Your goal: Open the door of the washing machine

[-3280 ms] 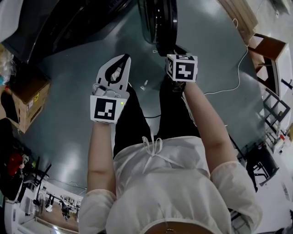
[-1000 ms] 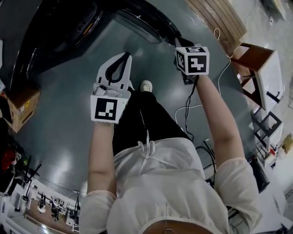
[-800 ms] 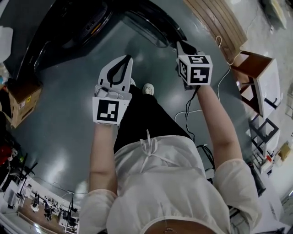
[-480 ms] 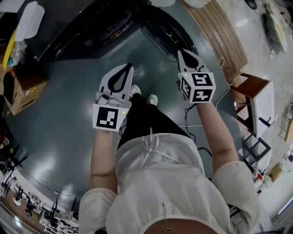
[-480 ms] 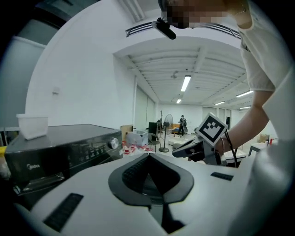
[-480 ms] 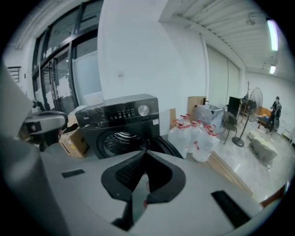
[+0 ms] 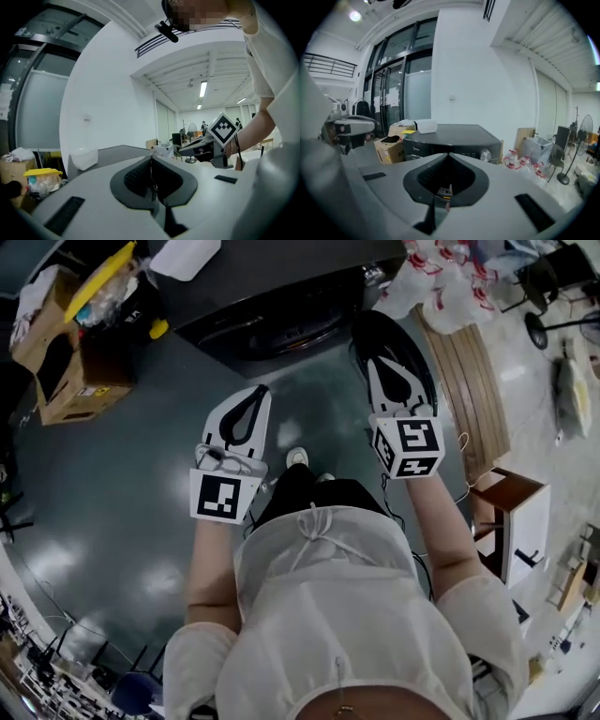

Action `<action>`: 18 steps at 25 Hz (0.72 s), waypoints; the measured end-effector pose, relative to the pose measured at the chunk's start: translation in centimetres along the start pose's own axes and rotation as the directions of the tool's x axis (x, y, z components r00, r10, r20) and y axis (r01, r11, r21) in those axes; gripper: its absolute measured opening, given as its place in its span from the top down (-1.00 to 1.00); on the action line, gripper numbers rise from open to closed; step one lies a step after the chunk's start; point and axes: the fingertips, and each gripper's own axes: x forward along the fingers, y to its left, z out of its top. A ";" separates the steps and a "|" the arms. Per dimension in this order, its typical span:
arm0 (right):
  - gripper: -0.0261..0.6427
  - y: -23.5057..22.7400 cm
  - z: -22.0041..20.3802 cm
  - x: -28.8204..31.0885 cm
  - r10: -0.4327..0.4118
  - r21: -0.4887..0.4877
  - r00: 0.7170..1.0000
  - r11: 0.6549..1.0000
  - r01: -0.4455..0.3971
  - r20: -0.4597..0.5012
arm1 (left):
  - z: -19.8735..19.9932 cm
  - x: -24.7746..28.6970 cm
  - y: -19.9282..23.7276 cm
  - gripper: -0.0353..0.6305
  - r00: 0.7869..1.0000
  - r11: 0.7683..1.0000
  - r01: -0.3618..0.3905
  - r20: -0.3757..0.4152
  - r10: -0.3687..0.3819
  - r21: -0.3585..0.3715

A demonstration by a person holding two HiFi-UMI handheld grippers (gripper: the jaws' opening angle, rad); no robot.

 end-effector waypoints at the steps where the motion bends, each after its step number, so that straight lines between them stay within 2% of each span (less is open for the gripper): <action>1: 0.90 1.1 1.3 0.2 0.017 -0.019 1.000 1.000 -0.016 0.023 | 0.6 -1.0 0.9 0.83 1.000 1.000 -0.020 0.009 0.020 0.005; 8: 0.90 8.8 8.9 1.1 0.151 -0.105 0.979 0.985 -0.137 0.139 | 3.4 -8.1 7.5 0.83 0.983 0.984 -0.176 0.042 0.176 0.001; 11: 0.90 11.5 11.5 1.6 0.187 -0.103 0.964 0.980 -0.170 0.188 | 5.6 -10.4 10.6 0.83 0.958 0.967 -0.255 0.127 0.256 -0.023; 18: 0.91 15.2 15.3 1.4 0.215 -0.179 0.940 0.969 -0.171 0.265 | 7.4 -14.1 14.4 0.83 0.935 0.947 -0.321 0.156 0.319 -0.018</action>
